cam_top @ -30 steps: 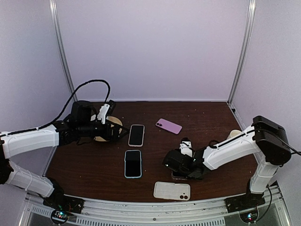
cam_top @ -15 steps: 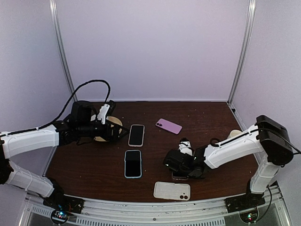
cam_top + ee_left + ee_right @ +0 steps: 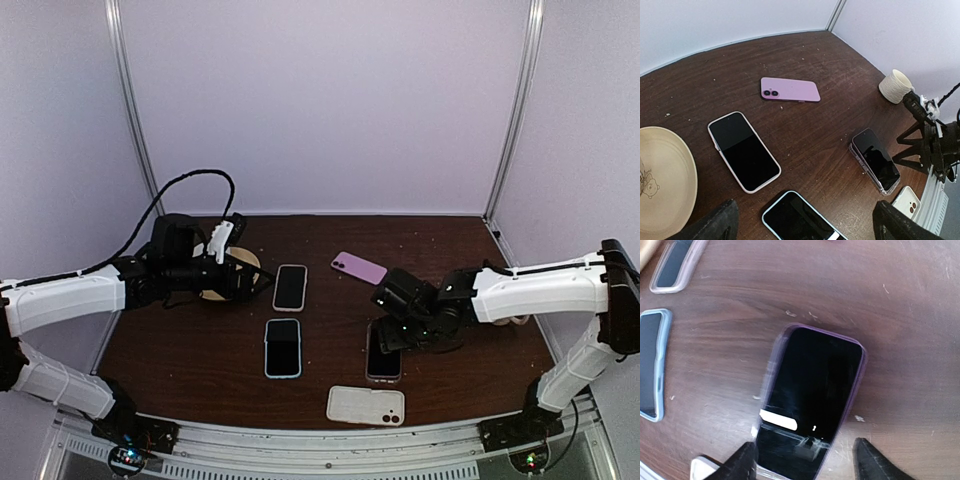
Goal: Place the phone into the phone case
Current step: Move the phone with the phone case to the center of the board.
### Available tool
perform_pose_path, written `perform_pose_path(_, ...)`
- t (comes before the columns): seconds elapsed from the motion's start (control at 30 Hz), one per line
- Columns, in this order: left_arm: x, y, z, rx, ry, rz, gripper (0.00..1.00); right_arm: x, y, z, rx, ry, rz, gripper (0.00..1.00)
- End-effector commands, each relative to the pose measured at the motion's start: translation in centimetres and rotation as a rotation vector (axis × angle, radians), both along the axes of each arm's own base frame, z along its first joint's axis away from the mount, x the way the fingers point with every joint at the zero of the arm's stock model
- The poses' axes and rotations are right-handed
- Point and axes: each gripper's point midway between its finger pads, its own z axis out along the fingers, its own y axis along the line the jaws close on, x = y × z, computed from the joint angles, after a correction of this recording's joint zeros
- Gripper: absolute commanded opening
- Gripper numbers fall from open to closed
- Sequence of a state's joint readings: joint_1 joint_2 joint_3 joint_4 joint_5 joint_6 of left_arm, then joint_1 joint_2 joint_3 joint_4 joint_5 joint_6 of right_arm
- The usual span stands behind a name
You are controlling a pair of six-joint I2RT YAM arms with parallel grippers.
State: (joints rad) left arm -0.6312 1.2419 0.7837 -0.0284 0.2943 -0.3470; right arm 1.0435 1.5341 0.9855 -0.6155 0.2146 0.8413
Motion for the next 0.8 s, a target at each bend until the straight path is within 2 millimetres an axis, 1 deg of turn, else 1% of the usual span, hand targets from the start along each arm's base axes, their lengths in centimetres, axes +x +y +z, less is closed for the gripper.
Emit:
perform_pose_path(0.0, 0.3, -0.1, 1.6, -0.015, -0.04, -0.002, 0.97, -2.1, -1.6, -2.5, 0.02, 0.157, -0.006, 0.52)
perform_pose_path(0.03, 0.4, -0.1, 1.6, -0.016, -0.041, -0.002, 0.98, -2.2, -1.7, -2.9, 0.035, 0.166, -0.015, 0.47)
perform_pose_path(0.1, 0.4, -0.1, 1.6, -0.015, -0.041, -0.002, 0.98, -2.4, -1.6, -3.6, 0.057, 0.182, -0.023, 0.41)
perform_pose_path(0.27, 0.4, -0.1, 1.6, -0.014, -0.039, -0.003, 0.98, -2.6, -1.3, -5.1, 0.069, 0.2, -0.007, 0.33)
perform_pose_path(0.37, 0.4, -0.2, 1.5, -0.012, -0.038, -0.003, 0.98, -2.7, -0.6, -6.2, 0.076, 0.213, 0.033, 0.22)
perform_pose_path(0.47, 0.5, -0.1, 1.5, -0.009, -0.039, 0.001, 0.97, -3.0, -0.4, -7.8, 0.04, 0.239, 0.065, 0.1)
perform_pose_path(0.57, 0.5, 0.0, 1.4, -0.005, -0.04, 0.003, 0.98, -3.5, -0.8, -9.2, -0.014, 0.274, 0.08, 0.03)
perform_pose_path(0.7, 0.7, 0.1, 1.5, -0.006, -0.039, 0.009, 0.98, -4.4, -1.8, -10.1, -0.126, 0.301, 0.098, 0.02)
perform_pose_path(0.77, 0.7, 0.2, 1.5, -0.008, -0.039, 0.008, 0.98, -4.2, -2.6, -10.0, -0.194, 0.295, 0.097, 0.08)
